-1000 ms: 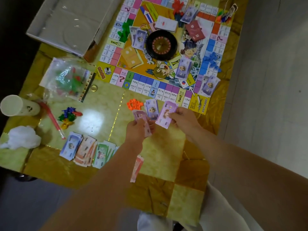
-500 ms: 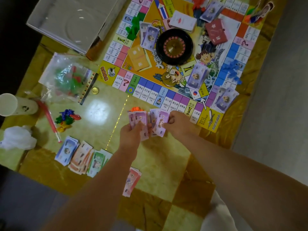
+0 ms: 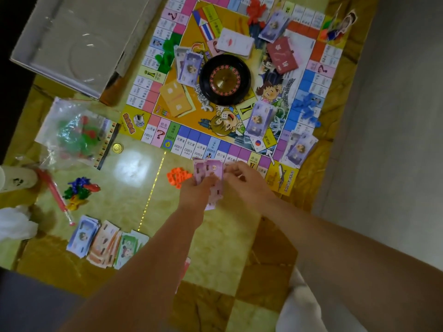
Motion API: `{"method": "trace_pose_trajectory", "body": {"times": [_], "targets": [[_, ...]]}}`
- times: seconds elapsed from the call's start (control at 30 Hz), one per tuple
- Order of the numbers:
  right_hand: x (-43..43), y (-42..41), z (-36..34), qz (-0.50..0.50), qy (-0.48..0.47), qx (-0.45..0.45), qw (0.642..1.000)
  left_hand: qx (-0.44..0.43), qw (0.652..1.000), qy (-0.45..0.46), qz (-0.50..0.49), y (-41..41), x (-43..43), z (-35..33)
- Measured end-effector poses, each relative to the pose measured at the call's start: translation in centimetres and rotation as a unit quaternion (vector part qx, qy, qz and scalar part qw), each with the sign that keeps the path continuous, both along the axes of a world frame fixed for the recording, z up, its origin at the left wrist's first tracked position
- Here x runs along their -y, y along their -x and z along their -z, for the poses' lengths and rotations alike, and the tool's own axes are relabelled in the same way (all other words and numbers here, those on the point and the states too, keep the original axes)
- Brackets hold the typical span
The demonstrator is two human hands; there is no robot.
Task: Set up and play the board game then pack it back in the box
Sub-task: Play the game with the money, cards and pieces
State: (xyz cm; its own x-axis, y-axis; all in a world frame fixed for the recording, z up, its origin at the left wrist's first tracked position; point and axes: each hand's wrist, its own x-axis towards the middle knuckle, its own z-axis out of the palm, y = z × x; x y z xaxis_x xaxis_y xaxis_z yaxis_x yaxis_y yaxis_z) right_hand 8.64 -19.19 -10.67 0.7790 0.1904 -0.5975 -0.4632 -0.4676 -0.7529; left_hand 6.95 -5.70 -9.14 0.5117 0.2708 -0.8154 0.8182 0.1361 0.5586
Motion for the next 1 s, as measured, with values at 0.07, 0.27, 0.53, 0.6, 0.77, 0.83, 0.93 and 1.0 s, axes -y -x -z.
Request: {"method": "trace_pose_trajectory", "body": {"times": [0.07,0.27,0.53,0.6,0.77,0.83,0.93,1.0], "targets": [[2.0,-0.9,0.0,0.034,-0.03,-0.033,0.998,-0.005,0.999,0.049,0.003,-1.1,2.0,-0.5],[8.3,-3.7,-0.8,0.106,-0.026,-0.039,0.993,-0.032,0.995,0.098,0.01,-4.9,8.3,-0.7],[16.0,-6.2,1.9,0.205,0.117,-0.046,0.971,0.02,0.997,-0.029,0.072,-8.1,13.7,0.7],[16.3,-6.1,2.7,0.199,0.156,-0.046,0.966,0.017,0.995,-0.04,0.088,-8.6,14.1,1.1],[15.5,-5.9,3.8,0.207,0.227,-0.034,0.951,-0.007,0.996,-0.017,0.093,-9.3,14.4,1.6],[15.4,-6.0,3.8,0.201,0.247,-0.034,0.947,-0.011,0.996,-0.009,0.091,-9.4,14.3,1.7],[15.2,-6.3,3.3,0.19,0.22,-0.004,0.957,-0.012,0.996,0.018,0.092,-9.7,14.2,1.7],[14.8,-6.7,2.7,0.192,0.113,0.01,0.975,-0.02,0.995,0.031,0.091,-9.9,14.1,1.6]]}}
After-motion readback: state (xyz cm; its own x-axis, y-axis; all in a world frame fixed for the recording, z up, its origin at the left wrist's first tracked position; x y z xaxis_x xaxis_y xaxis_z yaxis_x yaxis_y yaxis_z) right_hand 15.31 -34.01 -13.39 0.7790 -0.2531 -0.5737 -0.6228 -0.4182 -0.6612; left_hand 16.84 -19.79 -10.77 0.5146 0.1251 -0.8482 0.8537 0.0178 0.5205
